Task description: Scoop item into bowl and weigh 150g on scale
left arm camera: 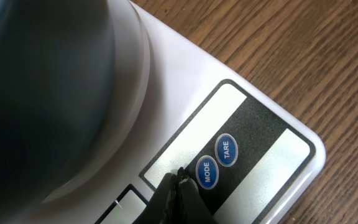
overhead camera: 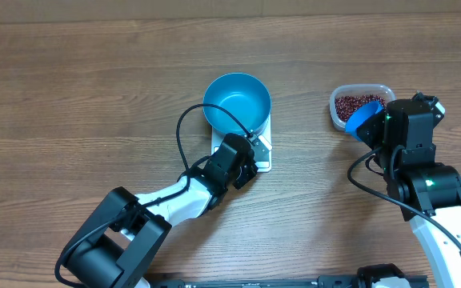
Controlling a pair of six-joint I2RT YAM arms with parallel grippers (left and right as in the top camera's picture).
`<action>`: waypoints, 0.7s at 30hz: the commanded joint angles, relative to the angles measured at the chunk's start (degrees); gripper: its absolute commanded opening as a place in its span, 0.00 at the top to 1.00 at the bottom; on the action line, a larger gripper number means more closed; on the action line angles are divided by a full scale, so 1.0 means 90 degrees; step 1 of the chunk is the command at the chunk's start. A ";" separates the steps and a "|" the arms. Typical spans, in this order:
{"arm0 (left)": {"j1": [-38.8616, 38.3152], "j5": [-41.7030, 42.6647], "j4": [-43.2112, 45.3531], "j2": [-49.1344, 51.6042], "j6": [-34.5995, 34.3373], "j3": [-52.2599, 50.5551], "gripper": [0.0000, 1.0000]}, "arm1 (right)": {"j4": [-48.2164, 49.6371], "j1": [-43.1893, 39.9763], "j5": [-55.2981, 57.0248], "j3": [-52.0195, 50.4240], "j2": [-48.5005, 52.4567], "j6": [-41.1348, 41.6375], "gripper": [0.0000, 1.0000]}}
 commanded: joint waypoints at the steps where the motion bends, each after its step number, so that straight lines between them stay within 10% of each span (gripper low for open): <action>1: 0.0066 0.0078 -0.0002 0.0107 0.0168 -0.0019 0.96 | 0.0039 0.0034 0.0012 0.0206 -0.0058 -0.0044 0.96; 21: 0.0066 0.0202 -0.0085 0.0107 0.0233 -0.0019 0.96 | 0.0039 0.0034 0.0012 0.0206 -0.0056 -0.0044 0.96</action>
